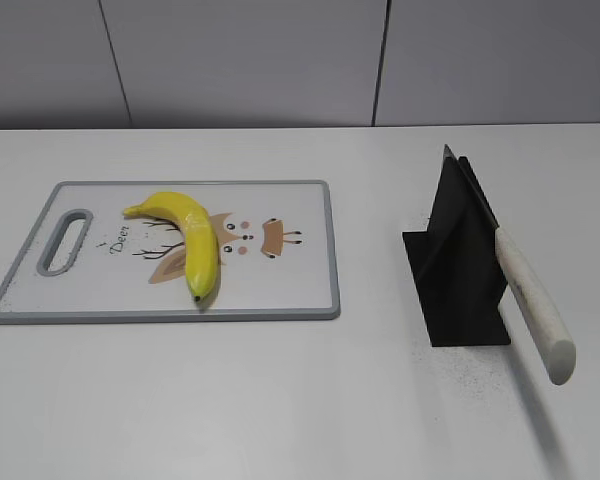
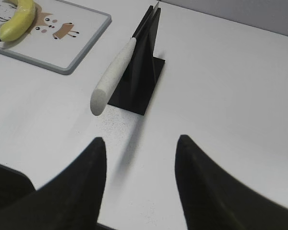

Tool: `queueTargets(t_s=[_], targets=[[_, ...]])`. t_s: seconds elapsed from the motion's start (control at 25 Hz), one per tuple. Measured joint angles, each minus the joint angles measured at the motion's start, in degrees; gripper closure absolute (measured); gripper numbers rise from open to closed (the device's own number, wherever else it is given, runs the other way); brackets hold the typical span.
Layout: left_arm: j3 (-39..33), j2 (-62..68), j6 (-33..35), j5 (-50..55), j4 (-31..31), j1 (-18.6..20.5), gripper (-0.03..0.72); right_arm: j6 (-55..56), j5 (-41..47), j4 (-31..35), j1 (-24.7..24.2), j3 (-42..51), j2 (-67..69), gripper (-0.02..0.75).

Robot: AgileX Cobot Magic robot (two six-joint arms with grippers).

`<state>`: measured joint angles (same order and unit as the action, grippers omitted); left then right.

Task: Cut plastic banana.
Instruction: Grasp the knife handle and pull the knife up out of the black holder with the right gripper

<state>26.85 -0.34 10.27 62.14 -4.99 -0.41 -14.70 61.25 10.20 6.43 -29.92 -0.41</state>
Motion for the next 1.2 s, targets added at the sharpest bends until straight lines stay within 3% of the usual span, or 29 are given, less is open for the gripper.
queueTargets(t_s=[1.2], targets=[[0.00,0.00,0.00,0.00,0.00,0.00,0.180,0.00,-1.11,1.06,0.00,0.00,0.00,0.401]])
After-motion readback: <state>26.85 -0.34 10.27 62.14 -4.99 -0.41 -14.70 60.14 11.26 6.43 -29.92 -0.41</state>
